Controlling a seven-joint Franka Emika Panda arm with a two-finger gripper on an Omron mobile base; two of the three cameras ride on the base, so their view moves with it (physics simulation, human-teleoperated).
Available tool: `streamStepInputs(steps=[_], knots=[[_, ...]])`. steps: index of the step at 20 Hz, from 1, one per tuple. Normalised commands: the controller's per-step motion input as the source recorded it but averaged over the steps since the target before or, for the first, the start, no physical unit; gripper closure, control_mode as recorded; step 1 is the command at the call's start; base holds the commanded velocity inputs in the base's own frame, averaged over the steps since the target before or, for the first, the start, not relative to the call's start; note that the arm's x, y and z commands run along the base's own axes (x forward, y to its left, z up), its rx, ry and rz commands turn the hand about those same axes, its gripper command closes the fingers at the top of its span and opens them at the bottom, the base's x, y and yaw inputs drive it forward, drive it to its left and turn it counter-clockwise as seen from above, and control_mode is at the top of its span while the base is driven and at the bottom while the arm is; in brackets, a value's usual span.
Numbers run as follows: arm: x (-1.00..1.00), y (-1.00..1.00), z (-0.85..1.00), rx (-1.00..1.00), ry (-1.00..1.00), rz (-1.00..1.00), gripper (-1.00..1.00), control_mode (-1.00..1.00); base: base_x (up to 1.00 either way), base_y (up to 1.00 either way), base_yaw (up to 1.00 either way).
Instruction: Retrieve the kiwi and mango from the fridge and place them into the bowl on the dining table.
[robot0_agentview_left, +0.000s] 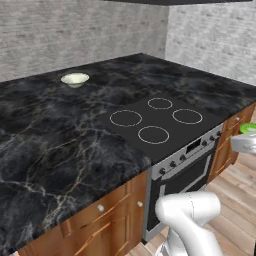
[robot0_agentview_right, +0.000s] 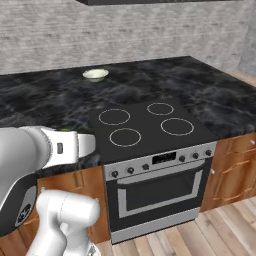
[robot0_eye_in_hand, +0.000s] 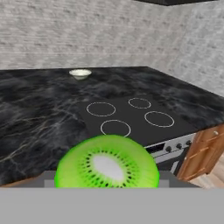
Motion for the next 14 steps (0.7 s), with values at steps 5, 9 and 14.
streamStepInputs(steps=[5,9,14], knots=[[0.00,0.00,0.00,0.00,0.00,0.00,1.00,1.00,-0.01,0.00,0.28],[0.00,0.00,0.00,0.00,0.00,0.00,1.00,1.00,0.00,0.00,0.27],[0.00,0.00,0.00,0.00,0.00,0.00,1.00,1.00,-0.03,0.04,0.26]])
